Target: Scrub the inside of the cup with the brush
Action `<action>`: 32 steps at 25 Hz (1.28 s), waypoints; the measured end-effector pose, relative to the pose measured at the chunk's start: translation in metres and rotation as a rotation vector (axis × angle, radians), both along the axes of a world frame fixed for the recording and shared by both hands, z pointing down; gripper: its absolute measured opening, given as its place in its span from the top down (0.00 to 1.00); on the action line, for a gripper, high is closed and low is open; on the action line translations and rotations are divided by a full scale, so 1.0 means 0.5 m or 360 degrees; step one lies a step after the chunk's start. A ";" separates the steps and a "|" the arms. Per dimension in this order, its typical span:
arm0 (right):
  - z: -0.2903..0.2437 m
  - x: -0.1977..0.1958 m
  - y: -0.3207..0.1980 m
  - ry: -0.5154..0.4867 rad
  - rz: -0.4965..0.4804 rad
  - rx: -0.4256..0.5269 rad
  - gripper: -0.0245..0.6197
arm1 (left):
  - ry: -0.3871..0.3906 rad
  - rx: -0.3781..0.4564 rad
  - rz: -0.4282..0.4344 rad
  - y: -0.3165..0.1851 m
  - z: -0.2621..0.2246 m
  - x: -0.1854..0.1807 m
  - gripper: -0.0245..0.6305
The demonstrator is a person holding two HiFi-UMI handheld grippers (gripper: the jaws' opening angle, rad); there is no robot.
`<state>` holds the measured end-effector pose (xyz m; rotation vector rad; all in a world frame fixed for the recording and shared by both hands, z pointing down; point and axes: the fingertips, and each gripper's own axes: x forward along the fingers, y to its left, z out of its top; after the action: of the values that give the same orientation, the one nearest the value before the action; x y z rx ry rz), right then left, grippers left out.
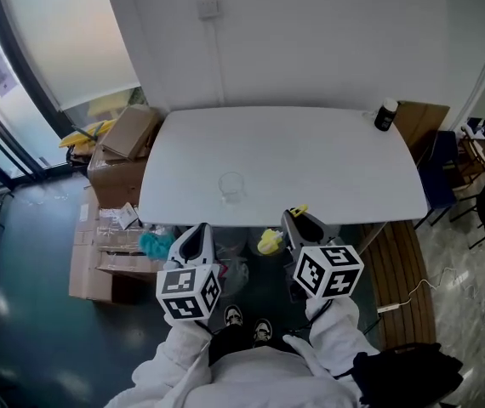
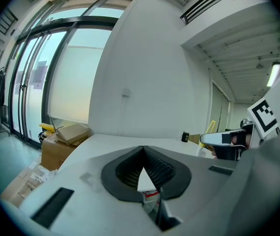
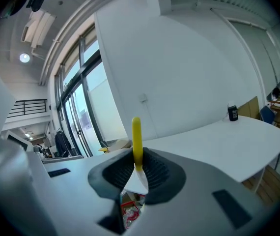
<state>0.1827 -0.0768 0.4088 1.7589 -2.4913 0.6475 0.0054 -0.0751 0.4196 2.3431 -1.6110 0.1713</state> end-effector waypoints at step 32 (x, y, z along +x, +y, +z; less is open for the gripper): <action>-0.006 -0.089 -0.018 0.0166 -0.0004 -0.0006 0.80 | 0.0049 0.0038 0.0089 -0.045 -0.026 -0.034 0.95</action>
<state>0.1383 -0.0856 0.4056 1.7406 -2.4215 0.5445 -0.0118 -0.0977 0.4068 2.3982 -1.5427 0.1274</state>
